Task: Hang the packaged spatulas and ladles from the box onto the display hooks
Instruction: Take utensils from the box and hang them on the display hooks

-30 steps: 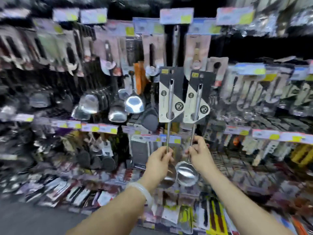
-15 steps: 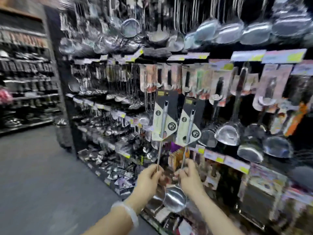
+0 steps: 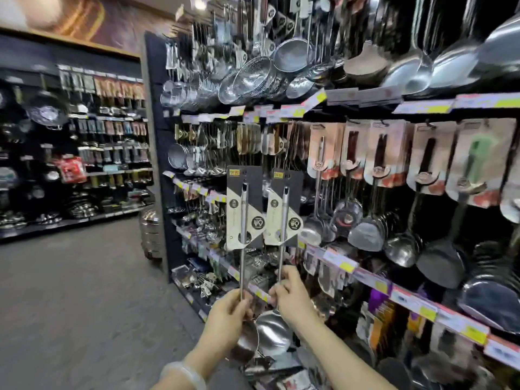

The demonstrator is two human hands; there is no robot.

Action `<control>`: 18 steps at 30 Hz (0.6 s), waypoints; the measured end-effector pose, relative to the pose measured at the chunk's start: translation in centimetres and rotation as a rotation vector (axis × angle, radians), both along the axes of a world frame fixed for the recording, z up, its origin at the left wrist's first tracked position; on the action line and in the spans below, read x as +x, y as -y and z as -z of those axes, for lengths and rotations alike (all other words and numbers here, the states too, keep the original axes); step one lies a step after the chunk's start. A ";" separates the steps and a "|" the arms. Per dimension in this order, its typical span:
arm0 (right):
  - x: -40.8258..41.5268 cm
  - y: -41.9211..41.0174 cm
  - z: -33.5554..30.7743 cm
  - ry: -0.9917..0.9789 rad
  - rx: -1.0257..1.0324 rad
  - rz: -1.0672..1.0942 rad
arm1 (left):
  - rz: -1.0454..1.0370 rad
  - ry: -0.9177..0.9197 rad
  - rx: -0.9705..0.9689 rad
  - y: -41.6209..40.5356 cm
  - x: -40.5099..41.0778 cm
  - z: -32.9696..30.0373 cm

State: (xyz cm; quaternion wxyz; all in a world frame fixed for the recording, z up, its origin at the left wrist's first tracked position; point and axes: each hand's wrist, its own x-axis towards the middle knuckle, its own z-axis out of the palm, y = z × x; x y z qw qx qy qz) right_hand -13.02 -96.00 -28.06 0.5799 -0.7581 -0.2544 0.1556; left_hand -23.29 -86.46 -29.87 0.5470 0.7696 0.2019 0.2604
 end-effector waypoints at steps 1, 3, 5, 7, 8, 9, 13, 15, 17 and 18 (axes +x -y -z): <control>1.2 -1.9 -0.4 0.000 0.007 -0.010 | -0.011 0.001 -0.004 -1.8 1.2 -0.3; 4.0 -5.9 -1.5 -0.004 0.021 -0.025 | -0.021 0.009 -0.014 -5.4 3.9 -1.4; 6.8 -9.6 -2.7 -0.006 0.026 -0.038 | -0.031 0.021 0.008 -9.0 6.5 -2.8; 9.4 -13.3 -3.8 0.009 0.033 -0.040 | -0.040 0.044 0.026 -12.5 8.9 -4.2; 10.7 -15.0 -4.1 0.026 0.034 -0.039 | -0.046 0.054 0.037 -14.1 10.0 -4.7; 11.8 -16.6 -4.3 0.043 0.034 -0.040 | -0.054 0.063 0.046 -15.7 11.0 -5.1; 15.3 -22.0 -3.7 0.051 0.037 -0.048 | -0.061 0.078 0.005 -21.1 14.6 -4.9; 16.8 -24.1 -3.1 0.043 0.018 -0.044 | -0.048 0.071 -0.003 -23.7 16.6 -4.1; 18.3 -26.2 -2.3 0.035 0.003 -0.023 | -0.029 0.067 -0.029 -26.1 18.5 -3.4; 19.1 -27.4 -1.9 0.026 0.006 -0.008 | -0.018 0.065 -0.042 -27.4 19.6 -3.1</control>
